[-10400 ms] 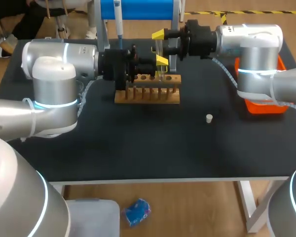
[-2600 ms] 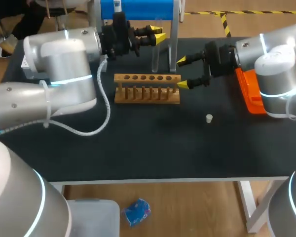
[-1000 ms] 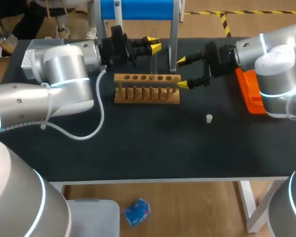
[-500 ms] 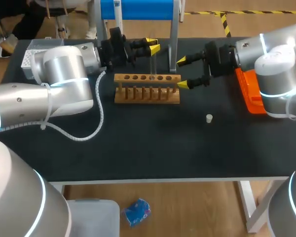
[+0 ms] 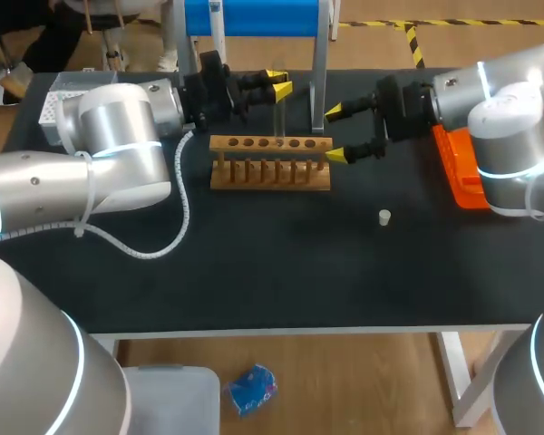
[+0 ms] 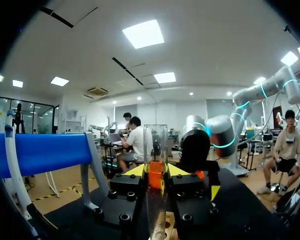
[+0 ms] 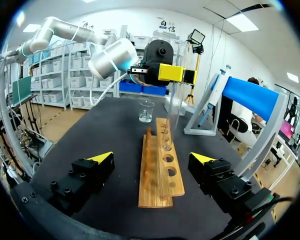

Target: Invert the test tube, pick up the pipette, mount the tip to pipette, aspirate from beaker and dispense into the tube, eject the tip, return the pipette, and cap with the stopper.

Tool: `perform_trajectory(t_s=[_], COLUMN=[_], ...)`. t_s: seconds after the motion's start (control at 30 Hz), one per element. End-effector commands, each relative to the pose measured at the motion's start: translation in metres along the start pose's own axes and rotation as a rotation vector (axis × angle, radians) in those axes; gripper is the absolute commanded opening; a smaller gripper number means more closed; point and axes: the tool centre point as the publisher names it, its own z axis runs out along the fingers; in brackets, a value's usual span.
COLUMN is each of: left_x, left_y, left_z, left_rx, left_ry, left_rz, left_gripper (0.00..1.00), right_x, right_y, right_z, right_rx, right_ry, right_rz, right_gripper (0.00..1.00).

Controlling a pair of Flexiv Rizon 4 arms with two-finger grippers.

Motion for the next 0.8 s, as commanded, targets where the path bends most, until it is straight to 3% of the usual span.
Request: perform_trajectory(t_s=[0.03, 0.8], left_x=[-0.0009, -0.0024], left_y=[0.0027, 0.0092], left_z=[0.0029, 0.0033], left_rx=[-0.007, -0.010], left_ry=[0.002, -0.033], left_rz=[-0.003, 0.039], left_gripper=[0.00, 0.00], right_x=[-0.0003, -0.0003], right_y=[-0.0001, -0.0001], right_z=[-0.0002, -0.0002], right_rx=[0.001, 0.001], right_ry=[0.001, 0.001], right_rz=[0.000, 0.000], right_gripper=[1.00, 1.00])
